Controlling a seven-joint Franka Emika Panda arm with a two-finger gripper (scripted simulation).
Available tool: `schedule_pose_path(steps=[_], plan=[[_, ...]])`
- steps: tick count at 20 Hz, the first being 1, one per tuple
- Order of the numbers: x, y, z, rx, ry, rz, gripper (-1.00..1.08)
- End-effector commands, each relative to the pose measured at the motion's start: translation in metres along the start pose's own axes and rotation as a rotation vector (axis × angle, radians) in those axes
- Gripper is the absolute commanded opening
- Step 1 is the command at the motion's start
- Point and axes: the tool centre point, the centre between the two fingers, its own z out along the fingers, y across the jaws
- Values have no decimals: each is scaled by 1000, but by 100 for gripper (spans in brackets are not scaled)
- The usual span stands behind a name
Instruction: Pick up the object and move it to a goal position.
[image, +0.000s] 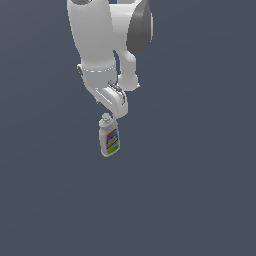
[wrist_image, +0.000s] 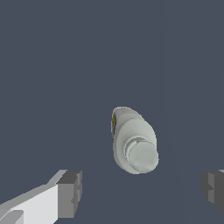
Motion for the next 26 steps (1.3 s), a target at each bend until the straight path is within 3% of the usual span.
schedule_pose_path(steps=[1, 16, 26], plan=[[3, 2, 3, -4, -1, 49, 100], [9, 5, 11, -10, -1, 132, 100], [8, 6, 50, -11, -1, 136, 100]])
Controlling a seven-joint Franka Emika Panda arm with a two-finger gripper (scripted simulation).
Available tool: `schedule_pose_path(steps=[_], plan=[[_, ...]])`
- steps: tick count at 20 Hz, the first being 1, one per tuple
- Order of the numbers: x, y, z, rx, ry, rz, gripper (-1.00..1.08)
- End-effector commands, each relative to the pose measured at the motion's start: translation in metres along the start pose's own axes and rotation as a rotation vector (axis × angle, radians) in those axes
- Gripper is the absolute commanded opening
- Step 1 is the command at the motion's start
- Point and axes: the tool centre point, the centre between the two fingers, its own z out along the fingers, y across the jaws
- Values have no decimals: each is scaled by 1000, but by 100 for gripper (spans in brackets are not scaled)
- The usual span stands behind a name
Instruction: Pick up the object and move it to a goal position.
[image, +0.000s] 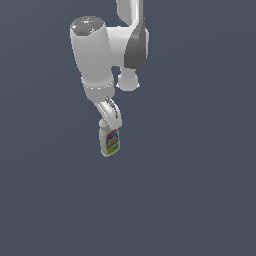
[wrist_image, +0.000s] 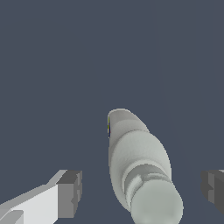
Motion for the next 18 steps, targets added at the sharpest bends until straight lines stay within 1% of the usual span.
schedule_pose_path(steps=[1, 5, 6, 18], plan=[[0, 0, 9, 0, 0, 1, 100], [1, -1, 14, 0, 0, 1, 100], [1, -1, 14, 0, 0, 1, -100], [1, -2, 11, 3, 2, 2, -100]])
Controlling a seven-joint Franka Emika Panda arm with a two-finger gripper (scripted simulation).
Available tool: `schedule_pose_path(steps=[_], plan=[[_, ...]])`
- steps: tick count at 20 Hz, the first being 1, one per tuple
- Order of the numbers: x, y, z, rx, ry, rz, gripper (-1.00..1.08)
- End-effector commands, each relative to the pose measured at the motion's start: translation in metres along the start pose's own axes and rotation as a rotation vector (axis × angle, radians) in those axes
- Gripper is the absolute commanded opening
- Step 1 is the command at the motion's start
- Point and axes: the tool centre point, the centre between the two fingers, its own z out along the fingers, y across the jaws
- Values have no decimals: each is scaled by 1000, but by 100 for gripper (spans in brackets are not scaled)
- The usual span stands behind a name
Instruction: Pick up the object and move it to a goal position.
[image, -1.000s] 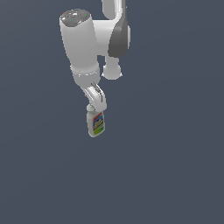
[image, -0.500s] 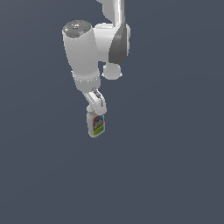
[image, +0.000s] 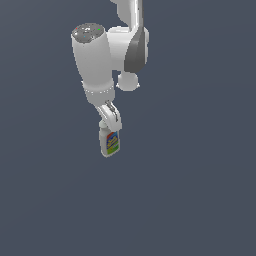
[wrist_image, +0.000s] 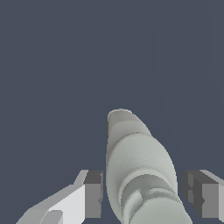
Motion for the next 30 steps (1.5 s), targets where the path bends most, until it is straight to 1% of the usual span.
schedule_pose_path(steps=[1, 5, 9, 23, 30], plan=[[-2, -2, -2, 1, 1, 0, -100], [-10, -13, -12, 1, 1, 0, -100], [-25, -31, -30, 1, 1, 0, -100], [-96, -121, -113, 0, 0, 0, -100], [-124, -159, -146, 0, -1, 0, -100]])
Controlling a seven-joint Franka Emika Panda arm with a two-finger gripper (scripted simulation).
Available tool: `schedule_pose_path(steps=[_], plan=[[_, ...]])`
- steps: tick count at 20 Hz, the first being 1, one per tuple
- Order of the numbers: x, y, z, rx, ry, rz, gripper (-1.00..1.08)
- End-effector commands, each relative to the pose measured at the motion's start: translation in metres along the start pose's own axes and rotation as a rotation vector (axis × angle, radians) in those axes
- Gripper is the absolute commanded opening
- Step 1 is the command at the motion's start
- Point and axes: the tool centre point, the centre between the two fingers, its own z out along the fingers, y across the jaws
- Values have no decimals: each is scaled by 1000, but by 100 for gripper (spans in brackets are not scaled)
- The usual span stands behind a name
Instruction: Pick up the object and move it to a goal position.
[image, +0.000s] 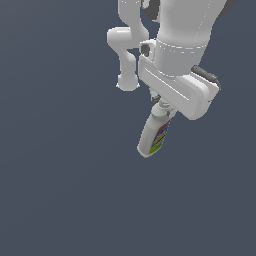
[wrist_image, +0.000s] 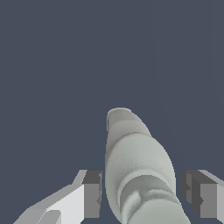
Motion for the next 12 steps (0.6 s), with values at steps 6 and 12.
schedule_pose_path(steps=[6, 12], plan=[[-24, -34, -37, 11, 5, 1, -100], [-38, -54, -54, 11, 4, 1, -100]])
